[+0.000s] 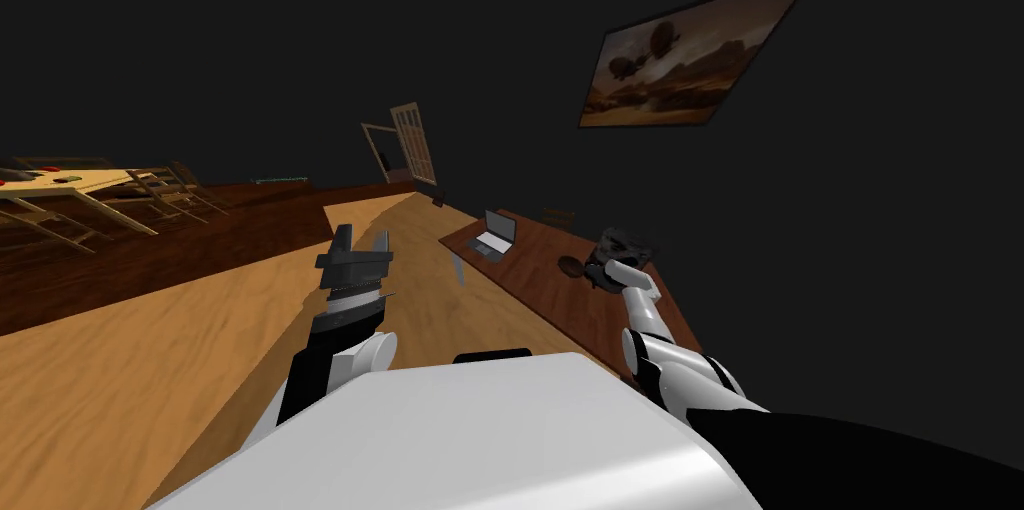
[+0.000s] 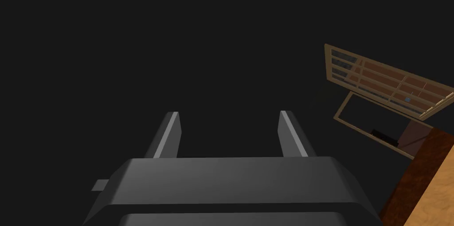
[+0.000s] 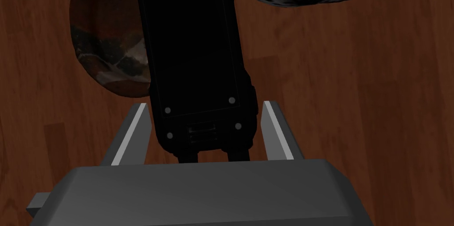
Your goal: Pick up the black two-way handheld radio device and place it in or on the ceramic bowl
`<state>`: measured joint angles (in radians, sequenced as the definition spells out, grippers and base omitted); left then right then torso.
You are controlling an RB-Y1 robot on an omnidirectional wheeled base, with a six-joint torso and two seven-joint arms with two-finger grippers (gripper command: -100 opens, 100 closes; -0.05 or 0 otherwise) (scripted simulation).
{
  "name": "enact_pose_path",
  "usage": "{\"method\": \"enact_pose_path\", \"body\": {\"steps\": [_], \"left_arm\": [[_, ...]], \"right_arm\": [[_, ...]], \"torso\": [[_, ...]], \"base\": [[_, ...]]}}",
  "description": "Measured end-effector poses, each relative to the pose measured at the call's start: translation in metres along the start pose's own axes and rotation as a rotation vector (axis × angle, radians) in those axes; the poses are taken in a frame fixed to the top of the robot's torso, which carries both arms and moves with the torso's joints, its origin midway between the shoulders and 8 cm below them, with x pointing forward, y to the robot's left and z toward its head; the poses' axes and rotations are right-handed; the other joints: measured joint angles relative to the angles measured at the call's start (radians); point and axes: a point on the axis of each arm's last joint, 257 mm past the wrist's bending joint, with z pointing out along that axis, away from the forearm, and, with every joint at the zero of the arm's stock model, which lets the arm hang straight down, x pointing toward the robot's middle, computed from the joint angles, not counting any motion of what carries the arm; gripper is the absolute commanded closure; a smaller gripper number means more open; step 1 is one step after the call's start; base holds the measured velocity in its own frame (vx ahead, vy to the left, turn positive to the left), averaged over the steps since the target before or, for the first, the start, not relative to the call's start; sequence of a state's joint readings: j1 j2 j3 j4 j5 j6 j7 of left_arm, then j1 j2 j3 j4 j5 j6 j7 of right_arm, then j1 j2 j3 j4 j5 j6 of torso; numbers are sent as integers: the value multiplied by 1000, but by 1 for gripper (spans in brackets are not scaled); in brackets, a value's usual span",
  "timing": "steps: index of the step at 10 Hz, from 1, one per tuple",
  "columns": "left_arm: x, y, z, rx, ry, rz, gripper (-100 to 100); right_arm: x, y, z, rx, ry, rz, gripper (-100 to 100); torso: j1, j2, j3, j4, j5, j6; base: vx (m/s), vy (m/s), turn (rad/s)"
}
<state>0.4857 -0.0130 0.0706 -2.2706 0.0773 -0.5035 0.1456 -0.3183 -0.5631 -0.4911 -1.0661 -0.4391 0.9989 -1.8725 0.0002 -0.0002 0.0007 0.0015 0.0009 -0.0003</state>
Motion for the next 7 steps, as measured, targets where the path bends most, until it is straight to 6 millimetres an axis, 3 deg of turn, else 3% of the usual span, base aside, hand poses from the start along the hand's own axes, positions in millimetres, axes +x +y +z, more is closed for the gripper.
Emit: {"method": "enact_pose_path", "body": {"steps": [3,7], "left_arm": [[0,0,0,0,0,0,0],[0,0,0,0,0,0,0]], "right_arm": [[7,24,-2,-54,-9,70,100],[19,49,-6,-119,-8,155,100]], "torso": [[-1,0,0,0,0,0],[1,-1,0,0,1,1]], "base": [[-19,-34,309],[-3,-24,208]]}}
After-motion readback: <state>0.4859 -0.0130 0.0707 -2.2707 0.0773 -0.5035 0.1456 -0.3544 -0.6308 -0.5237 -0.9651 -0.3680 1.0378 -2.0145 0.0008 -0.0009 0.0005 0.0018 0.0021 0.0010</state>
